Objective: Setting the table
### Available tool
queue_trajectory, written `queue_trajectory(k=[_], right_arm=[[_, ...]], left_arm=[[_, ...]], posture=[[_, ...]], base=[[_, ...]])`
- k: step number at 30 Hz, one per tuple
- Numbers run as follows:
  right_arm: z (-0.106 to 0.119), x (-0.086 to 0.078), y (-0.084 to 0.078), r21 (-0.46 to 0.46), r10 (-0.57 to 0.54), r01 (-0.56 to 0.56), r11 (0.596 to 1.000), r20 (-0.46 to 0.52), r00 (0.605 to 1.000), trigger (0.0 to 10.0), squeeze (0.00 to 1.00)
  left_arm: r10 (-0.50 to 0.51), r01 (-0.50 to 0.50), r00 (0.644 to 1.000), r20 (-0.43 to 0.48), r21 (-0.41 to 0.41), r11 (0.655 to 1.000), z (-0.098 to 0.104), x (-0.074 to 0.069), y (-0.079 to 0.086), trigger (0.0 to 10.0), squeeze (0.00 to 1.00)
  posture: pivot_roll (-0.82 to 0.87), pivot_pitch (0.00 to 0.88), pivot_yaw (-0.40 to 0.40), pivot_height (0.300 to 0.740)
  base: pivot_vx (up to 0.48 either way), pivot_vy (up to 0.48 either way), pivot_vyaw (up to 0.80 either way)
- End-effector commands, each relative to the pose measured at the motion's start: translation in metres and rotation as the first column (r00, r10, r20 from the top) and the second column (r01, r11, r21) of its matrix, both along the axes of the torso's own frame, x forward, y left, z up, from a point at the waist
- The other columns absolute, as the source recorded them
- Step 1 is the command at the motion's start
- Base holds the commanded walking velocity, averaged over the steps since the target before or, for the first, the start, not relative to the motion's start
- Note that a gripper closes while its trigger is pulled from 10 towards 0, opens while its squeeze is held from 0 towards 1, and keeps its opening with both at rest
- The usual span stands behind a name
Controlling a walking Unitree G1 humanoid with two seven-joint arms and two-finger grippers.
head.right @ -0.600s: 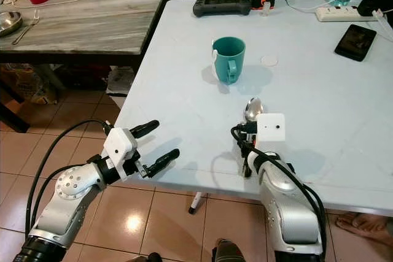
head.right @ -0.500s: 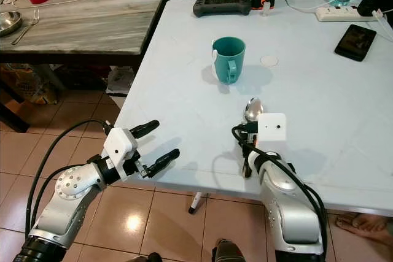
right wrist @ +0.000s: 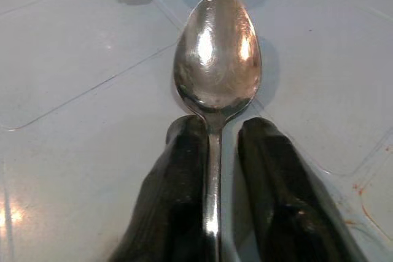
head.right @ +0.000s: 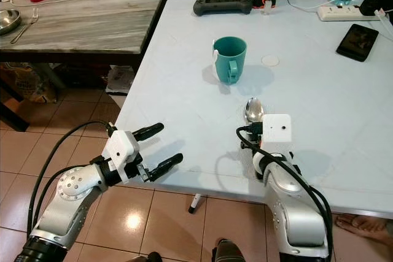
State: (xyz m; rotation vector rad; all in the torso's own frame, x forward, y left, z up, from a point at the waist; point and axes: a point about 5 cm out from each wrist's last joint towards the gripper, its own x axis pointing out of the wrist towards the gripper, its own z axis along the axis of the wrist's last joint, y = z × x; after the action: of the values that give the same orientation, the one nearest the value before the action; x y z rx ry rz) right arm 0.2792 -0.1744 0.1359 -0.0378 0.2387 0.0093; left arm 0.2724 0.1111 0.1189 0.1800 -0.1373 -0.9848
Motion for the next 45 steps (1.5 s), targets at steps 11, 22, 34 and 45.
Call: queue_trajectory(k=[11, 22, 34, 45], right_arm=[[-0.032, -0.008, -0.001, 0.015, -0.002, 0.005, 1.0, -0.166, 0.986, 0.0, 0.0], [-0.02, -0.002, -0.01, 0.025, -0.064, 0.067, 0.997, -0.098, 0.993, 0.0, 0.0], [0.039, 0.004, -0.01, 0.086, -0.146, 0.127, 0.988, 0.274, 0.951, 4.2, 0.0], [0.043, 0.001, -0.003, 0.109, -0.163, 0.134, 0.985, 0.334, 0.928, 10.0, 0.0]], left_arm=[[-0.046, 0.05, 0.997, -0.061, 0.053, 0.997, -0.007, -0.002, 0.006, 10.0, 0.0], [0.047, -0.047, 0.999, -0.009, 0.024, 0.999, 0.0, 0.007, 0.008, 10.0, 0.0], [0.416, -0.416, 0.909, -0.022, -0.101, 0.904, 0.014, 0.034, 0.017, 10.0, 0.0], [0.502, -0.53, 0.846, -0.178, -0.183, 0.828, 0.012, 0.043, 0.017, 10.0, 0.0]], posture=[[-0.32, 0.185, 0.113, 0.74], [-0.32, 0.179, 0.117, 0.74], [-0.32, 0.184, 0.114, 0.74], [-0.32, 0.188, 0.115, 0.74]], base=[[0.0, 0.0, 0.0], [0.0, 0.0, 0.0], [0.0, 0.0, 0.0], [0.0, 0.052, 0.0]])
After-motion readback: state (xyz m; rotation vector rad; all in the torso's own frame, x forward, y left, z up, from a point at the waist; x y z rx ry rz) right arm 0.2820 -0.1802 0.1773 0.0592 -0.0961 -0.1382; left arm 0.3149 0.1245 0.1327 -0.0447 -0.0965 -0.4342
